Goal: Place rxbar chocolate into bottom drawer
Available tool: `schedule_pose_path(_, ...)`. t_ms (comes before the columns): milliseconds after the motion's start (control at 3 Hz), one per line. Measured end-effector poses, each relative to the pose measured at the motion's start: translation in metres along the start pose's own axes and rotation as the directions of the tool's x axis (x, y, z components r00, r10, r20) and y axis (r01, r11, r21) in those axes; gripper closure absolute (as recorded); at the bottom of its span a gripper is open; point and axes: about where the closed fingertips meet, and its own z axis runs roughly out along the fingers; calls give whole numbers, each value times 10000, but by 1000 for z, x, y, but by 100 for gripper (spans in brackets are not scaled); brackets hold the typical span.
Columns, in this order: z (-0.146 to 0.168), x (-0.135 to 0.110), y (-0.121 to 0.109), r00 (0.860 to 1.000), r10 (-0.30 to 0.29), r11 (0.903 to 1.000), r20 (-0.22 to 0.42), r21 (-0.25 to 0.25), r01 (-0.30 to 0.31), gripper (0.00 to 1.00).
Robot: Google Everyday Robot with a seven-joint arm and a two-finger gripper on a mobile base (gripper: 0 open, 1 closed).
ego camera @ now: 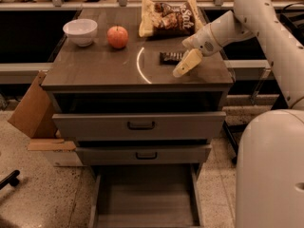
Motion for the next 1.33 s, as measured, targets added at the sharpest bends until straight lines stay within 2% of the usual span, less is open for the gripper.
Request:
schedule_pose_path(333, 1, 3, -3, 10000, 69, 10000, -11, 12, -69, 18)
schedule_pose_path(667, 4, 4, -2, 9998, 163, 9998, -65, -77, -164, 50)
schedule_pose_path(1000, 2, 1, 2, 9999, 162, 9997, 58, -170, -161, 73)
schedule_pose_path(1333, -6, -8, 11, 9997, -92, 9997, 223, -202, 96, 96)
